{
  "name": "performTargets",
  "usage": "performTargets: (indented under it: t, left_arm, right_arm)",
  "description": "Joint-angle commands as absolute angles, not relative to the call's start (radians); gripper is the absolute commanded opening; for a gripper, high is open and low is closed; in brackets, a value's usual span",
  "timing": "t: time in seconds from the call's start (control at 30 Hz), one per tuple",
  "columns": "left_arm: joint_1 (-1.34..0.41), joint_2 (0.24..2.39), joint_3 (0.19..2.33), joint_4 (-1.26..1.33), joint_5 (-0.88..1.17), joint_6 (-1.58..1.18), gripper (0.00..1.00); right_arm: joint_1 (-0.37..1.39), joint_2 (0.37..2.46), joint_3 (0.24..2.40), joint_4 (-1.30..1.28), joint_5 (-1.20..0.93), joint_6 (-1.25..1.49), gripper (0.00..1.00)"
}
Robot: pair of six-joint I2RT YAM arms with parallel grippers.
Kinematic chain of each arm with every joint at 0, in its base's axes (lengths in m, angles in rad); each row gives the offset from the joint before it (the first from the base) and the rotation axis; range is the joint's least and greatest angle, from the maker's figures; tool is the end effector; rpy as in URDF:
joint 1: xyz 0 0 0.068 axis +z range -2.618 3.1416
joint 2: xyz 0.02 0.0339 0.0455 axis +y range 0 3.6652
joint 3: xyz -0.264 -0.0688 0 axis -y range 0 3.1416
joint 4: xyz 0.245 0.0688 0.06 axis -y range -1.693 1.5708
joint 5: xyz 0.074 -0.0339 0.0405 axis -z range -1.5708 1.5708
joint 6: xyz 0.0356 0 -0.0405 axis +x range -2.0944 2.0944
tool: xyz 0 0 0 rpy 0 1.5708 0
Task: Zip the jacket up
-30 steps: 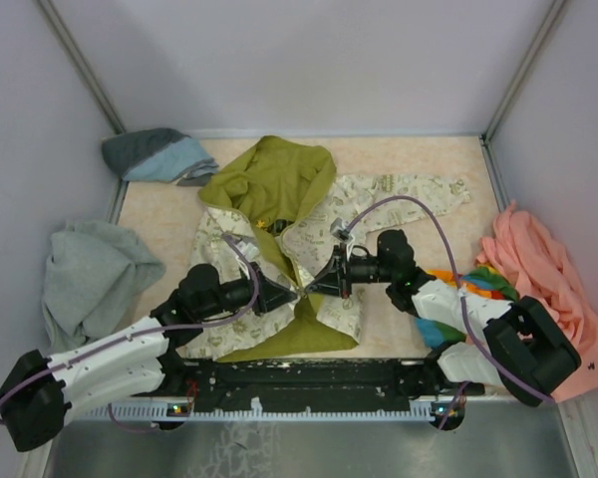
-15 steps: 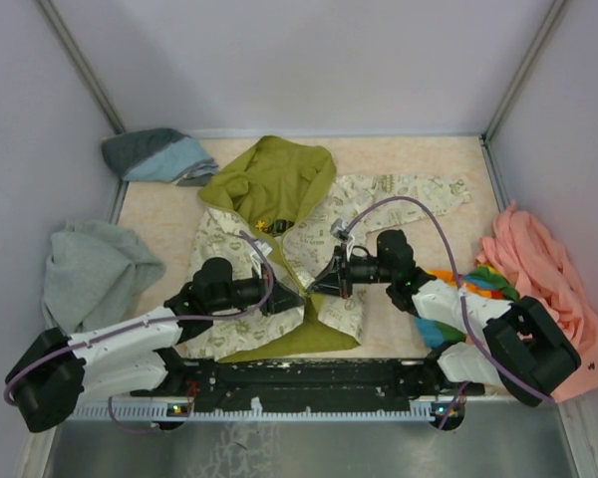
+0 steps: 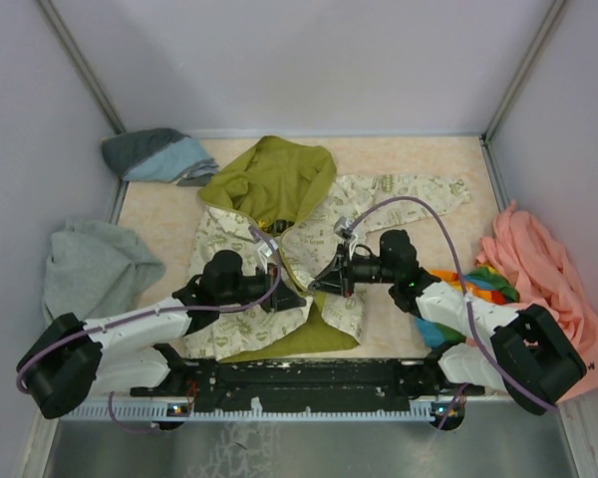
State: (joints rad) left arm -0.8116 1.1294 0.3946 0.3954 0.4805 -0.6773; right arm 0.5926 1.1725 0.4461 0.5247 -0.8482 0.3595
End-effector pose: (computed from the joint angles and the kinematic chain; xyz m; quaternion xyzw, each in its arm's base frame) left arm 0.1455 -0.1773 0.1973 0.1903 0.7819 -0.5229 0.2809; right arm 0.1810 0.1541 0.2194 -0.3405 0.6710 0.5474 0.3661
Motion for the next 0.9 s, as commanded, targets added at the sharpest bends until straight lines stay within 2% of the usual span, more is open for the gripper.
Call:
performTargets:
  t: [0.0,0.27,0.5,0.67,0.87]
  left_arm:
    - [-0.819,1.134,0.397,0.305,0.560,-0.663,0.00]
    - [-0.815,1.073,0.398,0.288,0.472,-0.654,0.00]
    - [-0.788,1.073,0.371,0.350,0.480,-0.705,0.00]
    - [-0.761,1.081,0.342,0.423,0.521,-0.754,0.00]
    - [-0.730,1.073,0.381,0.338,0.564,-0.726,0.00]
  right_arm:
    - [0.584,1.160,0.525,0.671,-0.825,0.366,0.00]
    - [0.584,1.179,0.548,0.556,-0.832,0.322,0.01]
    - [0.584,1.096,0.548,0.423,-0.757,0.271,0.23]
    - [0.585,0.978,0.554,0.257,-0.668,0.169,0.32]
    - [0.674,0.833,0.527,0.130,-0.500,0.005,0.41]
